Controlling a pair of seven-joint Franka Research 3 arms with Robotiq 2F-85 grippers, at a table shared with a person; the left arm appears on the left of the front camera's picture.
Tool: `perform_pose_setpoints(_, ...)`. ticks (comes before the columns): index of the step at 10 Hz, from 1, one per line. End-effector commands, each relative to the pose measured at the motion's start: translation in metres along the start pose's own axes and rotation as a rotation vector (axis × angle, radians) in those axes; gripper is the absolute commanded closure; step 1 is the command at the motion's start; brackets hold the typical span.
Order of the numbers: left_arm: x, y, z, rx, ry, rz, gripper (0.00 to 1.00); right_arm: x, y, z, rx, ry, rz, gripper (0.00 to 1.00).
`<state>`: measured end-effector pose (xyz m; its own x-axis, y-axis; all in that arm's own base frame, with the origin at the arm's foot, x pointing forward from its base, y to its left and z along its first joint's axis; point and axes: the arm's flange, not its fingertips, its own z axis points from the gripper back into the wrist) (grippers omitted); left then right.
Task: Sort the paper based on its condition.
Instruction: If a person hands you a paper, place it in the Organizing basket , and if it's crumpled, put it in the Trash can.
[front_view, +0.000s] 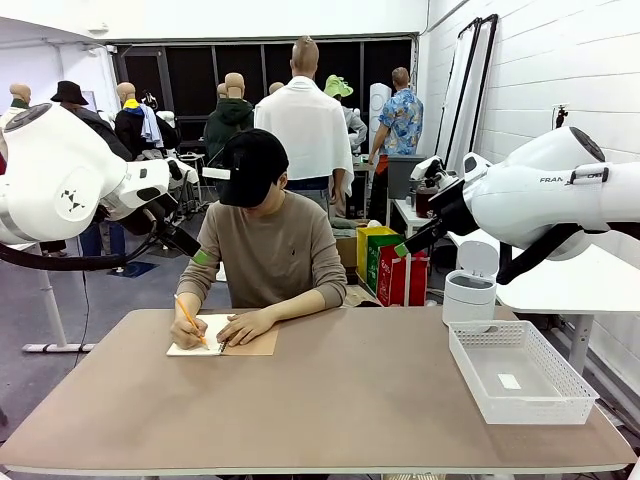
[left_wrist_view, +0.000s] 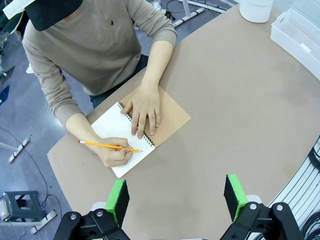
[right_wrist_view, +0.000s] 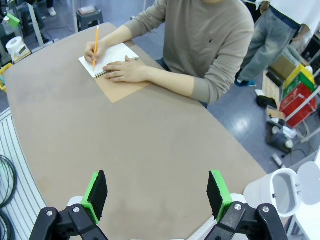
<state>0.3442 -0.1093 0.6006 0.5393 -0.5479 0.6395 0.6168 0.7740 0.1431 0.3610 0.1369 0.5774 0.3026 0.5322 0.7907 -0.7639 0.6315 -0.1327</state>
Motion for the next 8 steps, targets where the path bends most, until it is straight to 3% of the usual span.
perform_pose_setpoints(1,0.0005,0.0009,0.0006,-0.006,-0.012,-0.003,0.0,-0.0002,0.0,-0.001,0.001,0.001,0.0,0.0)
perform_pose_setpoints(8,0.0005,0.0009,0.0006,-0.006,-0.012,-0.003,0.0,-0.0002,0.0,-0.001,0.001,0.001,0.0,0.0)
